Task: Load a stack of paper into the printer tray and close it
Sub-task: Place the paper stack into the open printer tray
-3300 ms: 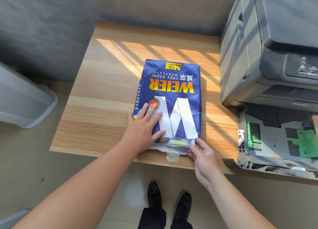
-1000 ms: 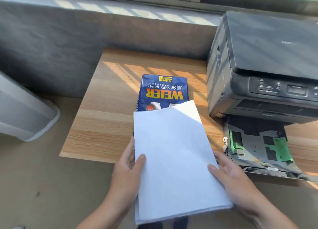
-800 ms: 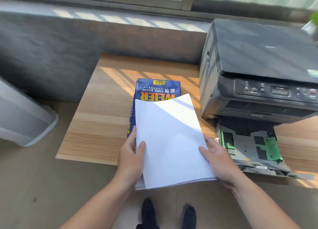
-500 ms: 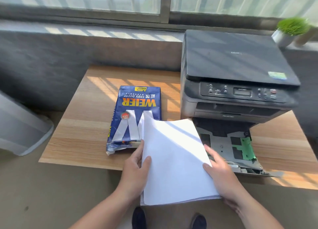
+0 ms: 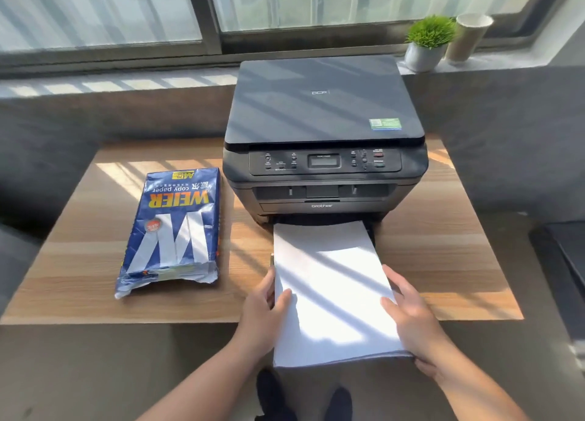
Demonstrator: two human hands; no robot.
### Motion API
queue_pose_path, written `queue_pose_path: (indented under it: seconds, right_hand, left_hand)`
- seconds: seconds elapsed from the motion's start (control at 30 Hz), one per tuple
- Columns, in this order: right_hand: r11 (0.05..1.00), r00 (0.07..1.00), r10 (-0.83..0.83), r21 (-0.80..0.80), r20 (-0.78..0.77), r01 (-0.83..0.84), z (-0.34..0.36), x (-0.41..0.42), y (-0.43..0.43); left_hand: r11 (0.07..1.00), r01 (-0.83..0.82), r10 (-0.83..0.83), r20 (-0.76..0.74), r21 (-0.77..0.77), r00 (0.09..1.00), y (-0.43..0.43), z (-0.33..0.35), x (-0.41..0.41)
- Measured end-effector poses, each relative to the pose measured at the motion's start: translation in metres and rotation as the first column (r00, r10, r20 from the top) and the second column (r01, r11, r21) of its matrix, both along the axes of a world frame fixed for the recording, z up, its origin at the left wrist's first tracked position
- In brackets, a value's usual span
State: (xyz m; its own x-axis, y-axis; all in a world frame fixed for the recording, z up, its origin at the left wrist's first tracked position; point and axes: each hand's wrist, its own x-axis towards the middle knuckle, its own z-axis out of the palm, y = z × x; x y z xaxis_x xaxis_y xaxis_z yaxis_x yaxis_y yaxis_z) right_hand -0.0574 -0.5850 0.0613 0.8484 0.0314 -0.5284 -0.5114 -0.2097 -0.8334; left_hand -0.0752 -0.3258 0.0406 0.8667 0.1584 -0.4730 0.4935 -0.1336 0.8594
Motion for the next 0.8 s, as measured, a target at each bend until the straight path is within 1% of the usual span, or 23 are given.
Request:
queue_pose_path:
  seconds: [0.1, 0.2, 0.3, 0.43, 0.53, 0.8]
  right_hand:
    - [1.000, 1.000, -0.007, 0.003, 0.006, 0.007, -0.012, 0.009, -0.010]
    - [0.999, 0.998, -0.034, 0.020, -0.048, 0.035, -0.022, 0.018, -0.007]
    - [0.999, 0.997, -0.027, 0.038, -0.067, 0.029, -0.026, 0.026, -0.001]
    - [0.999, 0.997, -0.019, 0.024, -0.071, 0.021, -0.033, 0.040, 0.004]
    - [1.000, 0.997, -0.021, 0.006, -0.073, 0.021, -0.035, 0.047, 0.007]
    - [0.998, 0.990, -0.053, -0.030, -0.133, 0.050, -0.041, 0.053, 0.002]
  left_hand:
    - [0.999, -0.002, 0.001, 0.009, 0.041, 1.000, -0.007, -0.014, 0.013]
    - [0.997, -0.021, 0.022, -0.007, 0.079, 1.000, -0.008, -0.024, 0.020]
    - [0.991, -0.011, 0.014, -0.024, 0.131, 1.000, -0.005, -0.032, 0.027]
    - [0.979, 0.022, -0.010, -0.063, 0.201, 0.998, 0.000, -0.041, 0.040]
    - [0.960, 0.077, -0.057, -0.081, 0.270, 0.995, 0.000, -0.039, 0.050]
    - [0.940, 0.221, -0.185, -0.155, 0.260, 0.970, 0.002, -0.056, 0.063]
